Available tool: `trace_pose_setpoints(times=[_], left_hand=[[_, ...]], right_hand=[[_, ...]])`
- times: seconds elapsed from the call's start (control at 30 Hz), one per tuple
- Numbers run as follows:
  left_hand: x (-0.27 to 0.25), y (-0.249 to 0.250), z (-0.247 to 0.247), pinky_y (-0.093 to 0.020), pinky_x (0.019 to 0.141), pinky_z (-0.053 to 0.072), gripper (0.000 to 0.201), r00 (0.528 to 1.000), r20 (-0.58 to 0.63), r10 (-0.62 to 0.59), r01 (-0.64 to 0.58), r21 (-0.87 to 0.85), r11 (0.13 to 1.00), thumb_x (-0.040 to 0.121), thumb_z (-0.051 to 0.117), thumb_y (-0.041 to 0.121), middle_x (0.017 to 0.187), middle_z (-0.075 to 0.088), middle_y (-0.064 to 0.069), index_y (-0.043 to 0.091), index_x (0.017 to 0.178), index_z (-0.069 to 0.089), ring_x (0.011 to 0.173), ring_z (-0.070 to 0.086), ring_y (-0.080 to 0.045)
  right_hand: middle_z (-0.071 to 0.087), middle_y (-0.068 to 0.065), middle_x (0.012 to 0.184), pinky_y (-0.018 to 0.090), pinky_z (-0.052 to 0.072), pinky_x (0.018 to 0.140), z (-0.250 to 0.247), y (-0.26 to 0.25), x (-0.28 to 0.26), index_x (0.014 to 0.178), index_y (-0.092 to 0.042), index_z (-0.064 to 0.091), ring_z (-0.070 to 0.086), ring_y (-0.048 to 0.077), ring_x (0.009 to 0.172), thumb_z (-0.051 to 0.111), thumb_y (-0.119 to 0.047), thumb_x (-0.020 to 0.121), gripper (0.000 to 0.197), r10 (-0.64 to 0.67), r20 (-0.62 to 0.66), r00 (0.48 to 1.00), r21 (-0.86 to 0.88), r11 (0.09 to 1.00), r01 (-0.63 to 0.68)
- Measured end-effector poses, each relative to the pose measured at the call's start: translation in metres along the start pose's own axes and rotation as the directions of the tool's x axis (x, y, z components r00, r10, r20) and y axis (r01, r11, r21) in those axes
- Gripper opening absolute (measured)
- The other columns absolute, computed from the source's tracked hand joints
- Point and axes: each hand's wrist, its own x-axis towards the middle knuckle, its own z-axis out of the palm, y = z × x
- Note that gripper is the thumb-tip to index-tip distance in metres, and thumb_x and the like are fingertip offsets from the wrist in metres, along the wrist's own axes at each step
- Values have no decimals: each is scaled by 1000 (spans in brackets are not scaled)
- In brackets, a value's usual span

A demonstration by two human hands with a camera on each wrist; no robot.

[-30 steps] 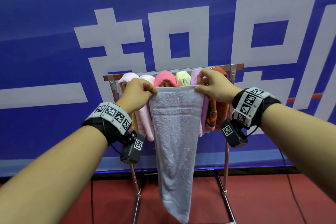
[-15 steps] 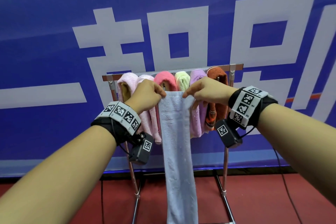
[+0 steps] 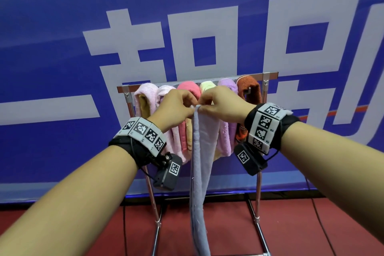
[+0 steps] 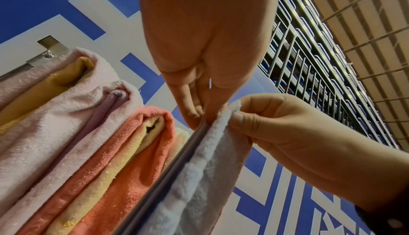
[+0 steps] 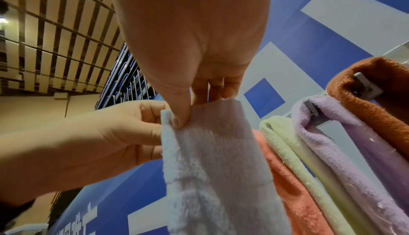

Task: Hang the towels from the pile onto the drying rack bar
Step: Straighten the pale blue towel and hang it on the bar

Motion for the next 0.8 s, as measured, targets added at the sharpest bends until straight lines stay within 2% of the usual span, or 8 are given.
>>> trace_pose_setpoints(times=[0.13, 0.23, 0.33, 0.43, 0.6, 0.7, 0.8], left_hand=[[-2, 1, -1, -42, 75, 61, 17, 998, -52, -20, 18, -39, 999, 76, 81, 4, 85, 72, -13, 9, 85, 68, 79, 70, -24], [-2, -2, -3, -44, 77, 60, 19, 993, -104, -48, 47, -16, 999, 72, 83, 7, 80, 71, -7, 16, 77, 67, 79, 69, -25], [1, -6, -3, -44, 78, 59, 18, 977, -188, -101, 102, -9, 995, 71, 82, 9, 79, 70, -4, 17, 76, 67, 81, 69, -25], [0, -8, -2, -46, 80, 59, 18, 980, -157, -119, 114, -37, 993, 71, 81, 6, 80, 71, -6, 16, 79, 68, 84, 70, -27], [-3, -8, -1, -47, 79, 59, 25, 990, -98, -99, 92, -65, 994, 69, 78, -3, 83, 72, -7, 17, 80, 68, 84, 70, -25], [-4, -7, 0, -47, 81, 59, 23, 994, -76, -78, 72, -69, 995, 69, 78, -2, 84, 73, -8, 15, 80, 68, 85, 70, -27], [-2, -6, -1, -45, 79, 59, 20, 987, -129, -97, 90, -59, 994, 70, 76, -3, 83, 72, -9, 11, 82, 70, 85, 70, -29]], right_hand=[[66, 4, 72, 39, 49, 64, 5, -1, -1, 83, -13, 71, 60, 21, 71, 68, -34, 90, 23, -4, -30, 1000, -9, 1000, 3], [67, 3, 75, 39, 49, 66, 5, 0, -1, 85, -13, 72, 60, 20, 72, 70, -30, 88, 18, -52, -38, 998, 14, 999, 52], [69, 1, 79, 37, 50, 69, 6, -1, -2, 88, -11, 73, 62, 16, 74, 71, -22, 87, 11, -104, 40, 994, 58, 993, 102], [69, 1, 83, 37, 50, 74, 9, 1, -1, 89, -9, 71, 61, 14, 78, 69, -19, 88, 10, -96, 101, 990, 18, 995, 95], [69, 5, 85, 45, 50, 77, 14, 10, 0, 88, -10, 67, 62, 22, 82, 64, -24, 90, 15, -3, 18, 1000, -26, 1000, 3], [69, 3, 86, 44, 51, 76, 16, 8, 2, 91, -13, 68, 62, 22, 83, 63, -26, 91, 13, 20, -30, 999, -57, 998, -22], [70, 1, 87, 41, 50, 77, 14, 6, 3, 93, -16, 69, 61, 20, 83, 62, -25, 92, 12, 13, -76, 997, -76, 997, -19]])
